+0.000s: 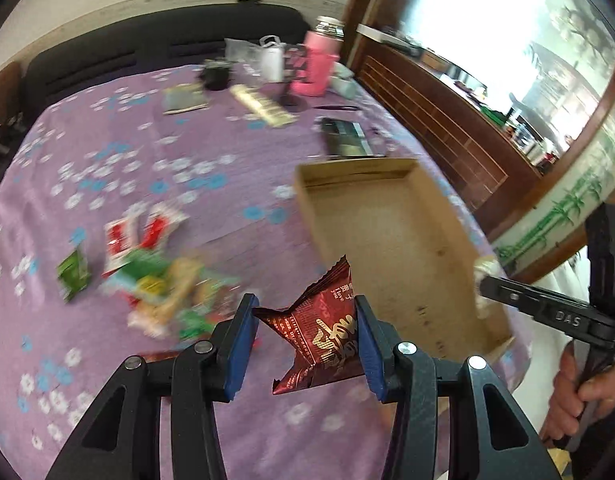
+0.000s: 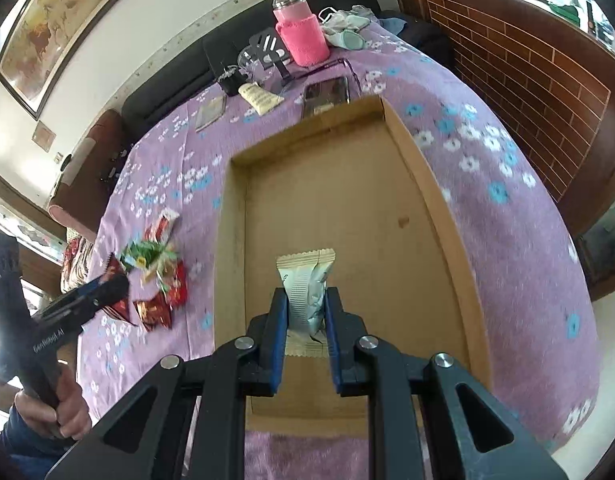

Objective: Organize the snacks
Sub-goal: 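Lower both held snacks into the cardboard tray and open both grippers, then withdraw both grippers from the tray back toward the snack pile, then grasp a red-gold candy packet with the left gripper while the right gripper grasps a red packet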

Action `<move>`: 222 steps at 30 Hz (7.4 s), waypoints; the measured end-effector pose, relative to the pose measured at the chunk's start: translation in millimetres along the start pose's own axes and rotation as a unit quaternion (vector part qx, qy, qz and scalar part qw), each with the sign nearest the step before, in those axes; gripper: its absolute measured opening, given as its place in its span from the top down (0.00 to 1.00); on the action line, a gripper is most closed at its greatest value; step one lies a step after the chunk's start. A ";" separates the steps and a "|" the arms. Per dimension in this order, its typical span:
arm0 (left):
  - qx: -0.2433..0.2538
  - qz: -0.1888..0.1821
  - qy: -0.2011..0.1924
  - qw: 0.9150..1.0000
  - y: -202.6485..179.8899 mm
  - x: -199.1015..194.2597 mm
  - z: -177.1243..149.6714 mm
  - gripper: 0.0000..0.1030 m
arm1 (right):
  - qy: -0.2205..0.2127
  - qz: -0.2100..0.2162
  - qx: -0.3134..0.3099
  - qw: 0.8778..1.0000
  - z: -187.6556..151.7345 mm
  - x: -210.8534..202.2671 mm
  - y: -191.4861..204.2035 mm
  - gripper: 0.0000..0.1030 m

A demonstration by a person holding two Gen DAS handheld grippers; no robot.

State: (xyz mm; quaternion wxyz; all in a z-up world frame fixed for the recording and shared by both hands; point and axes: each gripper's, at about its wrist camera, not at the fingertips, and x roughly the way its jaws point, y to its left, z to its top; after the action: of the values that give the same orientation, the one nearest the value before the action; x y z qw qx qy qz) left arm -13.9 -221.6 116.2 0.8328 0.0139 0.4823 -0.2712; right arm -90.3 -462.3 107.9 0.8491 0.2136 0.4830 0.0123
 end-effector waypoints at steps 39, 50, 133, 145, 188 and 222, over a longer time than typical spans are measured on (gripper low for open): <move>0.036 0.041 0.075 0.996 -73.7 143.9 46.4 0.52 | 0.072 -0.025 -0.001 0.997 82.0 112.1 -30.7 0.83; 0.041 0.035 0.080 0.995 -74.7 148.2 43.6 0.51 | 0.070 -0.029 -0.001 0.997 78.4 113.7 -31.4 0.83; 0.012 0.026 0.079 0.996 97.6 44.2 -58.0 0.28 | 0.080 0.041 -0.059 0.994 -19.7 72.4 131.3 0.72; 0.031 0.020 0.051 0.998 87.8 13.4 -59.2 0.28 | 0.085 0.041 -0.062 0.994 -20.4 74.1 127.2 0.71; -0.024 0.119 0.042 0.992 134.0 11.9 -102.4 0.62 | 0.106 0.070 -0.040 0.991 4.5 122.2 160.6 0.71; -0.019 0.126 0.030 0.991 132.8 10.6 -107.2 0.62 | 0.142 0.014 -0.187 0.972 -20.7 162.5 192.9 0.72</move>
State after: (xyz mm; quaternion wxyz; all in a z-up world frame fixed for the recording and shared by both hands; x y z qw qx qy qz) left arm -33.3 -82.5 18.7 0.8456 0.0665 0.5067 -0.1544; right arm 15.0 -242.9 38.5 0.7965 0.0534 0.5847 0.1445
